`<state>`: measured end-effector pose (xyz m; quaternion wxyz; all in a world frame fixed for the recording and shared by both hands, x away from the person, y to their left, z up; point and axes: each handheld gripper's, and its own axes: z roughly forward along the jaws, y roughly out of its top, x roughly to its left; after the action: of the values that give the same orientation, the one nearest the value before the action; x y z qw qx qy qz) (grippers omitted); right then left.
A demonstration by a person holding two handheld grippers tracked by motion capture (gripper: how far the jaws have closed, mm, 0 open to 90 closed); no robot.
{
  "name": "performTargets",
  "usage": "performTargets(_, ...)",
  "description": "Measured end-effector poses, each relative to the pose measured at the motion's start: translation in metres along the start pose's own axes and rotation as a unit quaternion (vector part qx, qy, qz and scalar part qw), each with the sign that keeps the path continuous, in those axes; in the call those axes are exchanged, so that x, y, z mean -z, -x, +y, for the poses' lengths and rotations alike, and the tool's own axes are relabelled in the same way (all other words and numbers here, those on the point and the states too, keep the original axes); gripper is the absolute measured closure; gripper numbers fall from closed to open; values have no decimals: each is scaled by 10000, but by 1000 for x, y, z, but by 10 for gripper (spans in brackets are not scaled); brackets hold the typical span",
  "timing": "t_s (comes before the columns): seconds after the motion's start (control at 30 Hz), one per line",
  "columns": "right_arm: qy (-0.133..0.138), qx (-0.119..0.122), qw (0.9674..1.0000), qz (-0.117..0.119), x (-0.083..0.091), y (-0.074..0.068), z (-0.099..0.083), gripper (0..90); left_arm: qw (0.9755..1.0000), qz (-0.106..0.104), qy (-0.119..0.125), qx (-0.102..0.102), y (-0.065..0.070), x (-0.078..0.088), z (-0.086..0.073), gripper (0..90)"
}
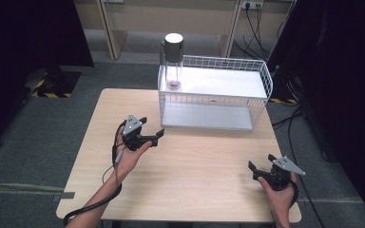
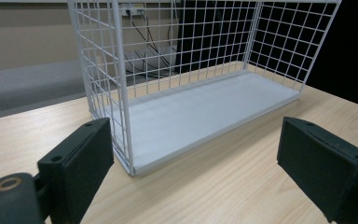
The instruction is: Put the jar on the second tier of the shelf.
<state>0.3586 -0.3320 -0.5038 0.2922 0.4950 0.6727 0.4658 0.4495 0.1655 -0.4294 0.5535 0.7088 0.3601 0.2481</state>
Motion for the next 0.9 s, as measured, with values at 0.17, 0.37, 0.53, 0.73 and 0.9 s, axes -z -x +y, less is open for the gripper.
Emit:
performTargets(0.17,-3,7,10000,1,0,0,0,71,10000,8,19,11,0,6,-9,102)
performTargets(0.37,-6,8,10000,1,0,0,0,71,10000,-11,52,-19,0,11,-15,102)
performTargets(0.53,-8,13,10000,0,0,-1,0,72,10000,-6,44,-2,0,17,-24,103)
performTargets(0.73,-4,16,10000,2,0,-1,0,72,10000,-2,-37,-3,0,21,-35,103)
performTargets(0.9,-4,16,10000,2,0,-1,0,72,9999,-41,-74,66,1,27,-47,104)
